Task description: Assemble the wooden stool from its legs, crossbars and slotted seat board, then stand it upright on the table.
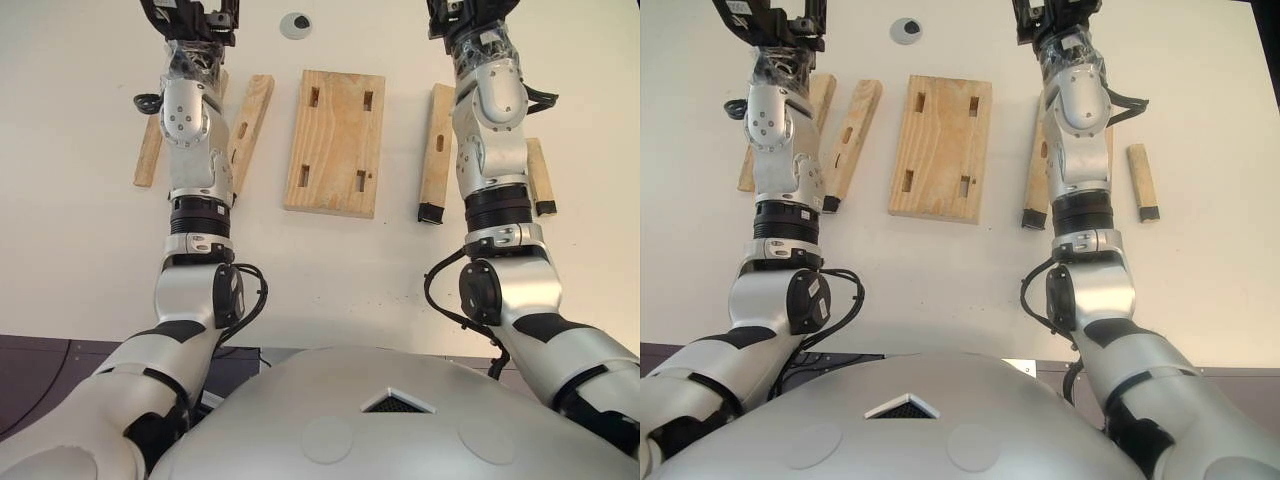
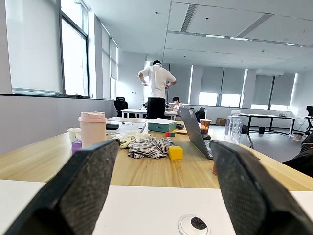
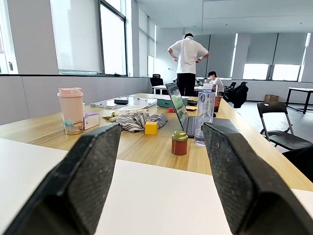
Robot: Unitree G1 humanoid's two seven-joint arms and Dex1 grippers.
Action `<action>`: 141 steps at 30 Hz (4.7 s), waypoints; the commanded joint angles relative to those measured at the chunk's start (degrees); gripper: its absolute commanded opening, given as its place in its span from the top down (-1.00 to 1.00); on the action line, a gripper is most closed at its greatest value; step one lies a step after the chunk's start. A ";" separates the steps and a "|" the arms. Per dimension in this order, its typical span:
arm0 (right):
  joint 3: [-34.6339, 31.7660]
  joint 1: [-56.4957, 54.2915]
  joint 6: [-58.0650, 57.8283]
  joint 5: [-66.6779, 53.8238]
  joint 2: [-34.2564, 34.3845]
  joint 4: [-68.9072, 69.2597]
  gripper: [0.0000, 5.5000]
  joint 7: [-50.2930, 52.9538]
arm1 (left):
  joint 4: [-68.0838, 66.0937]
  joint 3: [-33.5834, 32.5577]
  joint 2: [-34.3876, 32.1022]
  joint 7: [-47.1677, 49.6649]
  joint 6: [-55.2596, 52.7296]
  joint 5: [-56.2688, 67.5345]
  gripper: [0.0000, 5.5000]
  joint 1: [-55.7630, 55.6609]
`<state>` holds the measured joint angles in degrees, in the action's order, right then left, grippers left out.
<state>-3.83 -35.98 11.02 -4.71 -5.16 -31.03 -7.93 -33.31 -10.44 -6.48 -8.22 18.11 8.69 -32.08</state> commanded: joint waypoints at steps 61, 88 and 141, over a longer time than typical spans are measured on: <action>11.63 17.77 -14.27 -11.64 -9.45 39.13 0.53 -30.13 | 43.30 -1.24 5.30 1.61 -60.82 59.58 -0.05 5.16; 9.44 17.81 -8.84 -0.74 -9.52 27.61 -0.06 -21.01 | 38.75 1.42 -4.36 -5.15 -45.17 33.95 0.86 10.88; 7.79 18.78 -10.71 -1.17 -8.45 25.83 -0.06 -16.68 | 22.19 -2.05 -17.56 -15.99 -34.23 9.81 0.17 28.01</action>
<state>4.48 -17.65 0.39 -5.99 -13.98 -5.59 -24.84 -16.30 -13.13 -22.23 -24.31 -10.06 18.04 -7.03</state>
